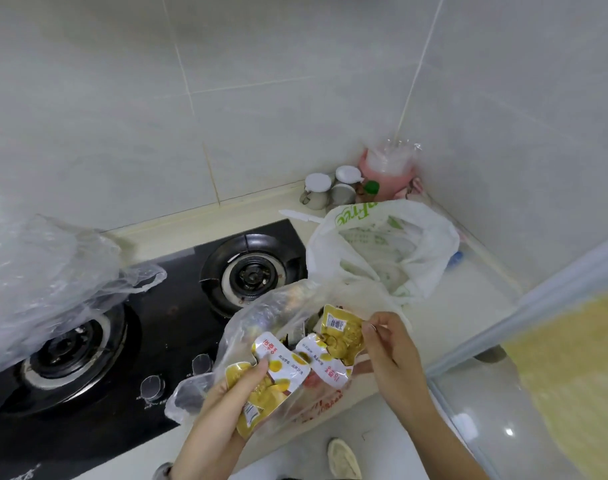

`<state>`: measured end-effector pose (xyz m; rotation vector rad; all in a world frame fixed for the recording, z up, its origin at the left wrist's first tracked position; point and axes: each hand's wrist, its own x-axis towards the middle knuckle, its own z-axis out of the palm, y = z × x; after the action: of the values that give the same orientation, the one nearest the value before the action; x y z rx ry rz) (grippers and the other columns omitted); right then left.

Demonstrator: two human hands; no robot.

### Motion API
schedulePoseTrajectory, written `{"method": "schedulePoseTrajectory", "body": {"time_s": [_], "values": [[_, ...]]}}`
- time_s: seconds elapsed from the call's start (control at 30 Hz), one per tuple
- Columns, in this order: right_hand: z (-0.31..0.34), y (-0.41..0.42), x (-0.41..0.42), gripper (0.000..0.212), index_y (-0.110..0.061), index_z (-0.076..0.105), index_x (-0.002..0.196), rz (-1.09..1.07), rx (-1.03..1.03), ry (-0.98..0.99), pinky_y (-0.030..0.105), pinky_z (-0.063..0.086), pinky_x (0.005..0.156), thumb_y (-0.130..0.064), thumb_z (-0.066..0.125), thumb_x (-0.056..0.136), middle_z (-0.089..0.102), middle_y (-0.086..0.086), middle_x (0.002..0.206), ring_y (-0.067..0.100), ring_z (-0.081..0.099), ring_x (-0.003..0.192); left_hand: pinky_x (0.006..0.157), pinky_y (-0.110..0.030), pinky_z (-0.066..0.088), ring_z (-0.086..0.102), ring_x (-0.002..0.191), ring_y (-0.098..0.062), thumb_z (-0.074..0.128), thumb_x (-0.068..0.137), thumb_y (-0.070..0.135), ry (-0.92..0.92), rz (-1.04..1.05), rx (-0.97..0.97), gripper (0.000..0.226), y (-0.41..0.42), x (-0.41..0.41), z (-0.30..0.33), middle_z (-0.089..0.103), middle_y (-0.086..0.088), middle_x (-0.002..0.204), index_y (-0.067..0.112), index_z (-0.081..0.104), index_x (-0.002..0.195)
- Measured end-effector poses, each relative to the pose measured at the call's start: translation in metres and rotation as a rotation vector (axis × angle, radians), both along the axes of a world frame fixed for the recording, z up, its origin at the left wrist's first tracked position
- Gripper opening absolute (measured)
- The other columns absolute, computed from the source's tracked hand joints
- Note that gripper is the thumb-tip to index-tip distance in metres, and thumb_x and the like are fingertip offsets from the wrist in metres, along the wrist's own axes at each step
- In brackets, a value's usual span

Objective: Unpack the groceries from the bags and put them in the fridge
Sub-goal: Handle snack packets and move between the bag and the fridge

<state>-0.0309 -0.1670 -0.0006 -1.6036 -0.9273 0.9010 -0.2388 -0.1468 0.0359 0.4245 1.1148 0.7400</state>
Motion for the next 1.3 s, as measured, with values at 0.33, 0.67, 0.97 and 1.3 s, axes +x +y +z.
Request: {"method": "schedulePoseTrajectory", "body": {"time_s": [0.33, 0.67, 0.97, 1.3], "values": [[0.019, -0.099, 0.026, 0.016, -0.001, 0.050, 0.097, -0.552, 0.017, 0.440, 0.048, 0.060, 0.066, -0.016, 0.045, 0.100, 0.065, 0.025, 0.087, 0.035, 0.069, 0.078, 0.069, -0.035, 0.060, 0.073, 0.085, -0.025, 0.068, 0.081, 0.019, -0.030, -0.448, 0.019, 0.023, -0.006, 0.083, 0.008, 0.074, -0.015, 0.097, 0.004, 0.072, 0.098], [0.042, -0.219, 0.086, 0.024, -0.003, 0.062, 0.110, -1.043, 0.293, 0.672, 0.038, 0.060, 0.058, -0.008, 0.041, 0.099, 0.070, 0.015, 0.091, 0.024, 0.067, 0.072, 0.079, -0.038, 0.052, 0.072, 0.076, -0.024, 0.070, 0.065, 0.023, -0.055, -0.922, 0.134, 0.033, -0.066, 0.207, 0.032, 0.074, -0.015, 0.091, 0.002, 0.068, 0.090], [0.060, -0.321, 0.166, 0.031, 0.001, 0.066, 0.103, -1.320, 0.433, 0.560, 0.040, 0.058, 0.066, -0.013, 0.039, 0.100, 0.070, 0.016, 0.093, 0.026, 0.065, 0.080, 0.078, -0.035, 0.053, 0.073, 0.088, -0.024, 0.068, 0.068, 0.026, -0.121, -1.271, 0.158, 0.041, -0.151, 0.341, 0.053, 0.075, -0.013, 0.098, 0.003, 0.068, 0.102], [0.074, -0.433, 0.193, 0.031, -0.002, 0.067, 0.104, -1.679, 0.578, 0.463, 0.033, 0.054, 0.063, -0.019, 0.041, 0.100, 0.070, 0.015, 0.092, 0.019, 0.064, 0.072, 0.078, -0.032, 0.051, 0.073, 0.083, -0.017, 0.064, 0.077, 0.022, -0.286, -1.628, 0.126, 0.026, -0.283, 0.455, 0.062, 0.074, -0.012, 0.098, 0.004, 0.070, 0.094]]}}
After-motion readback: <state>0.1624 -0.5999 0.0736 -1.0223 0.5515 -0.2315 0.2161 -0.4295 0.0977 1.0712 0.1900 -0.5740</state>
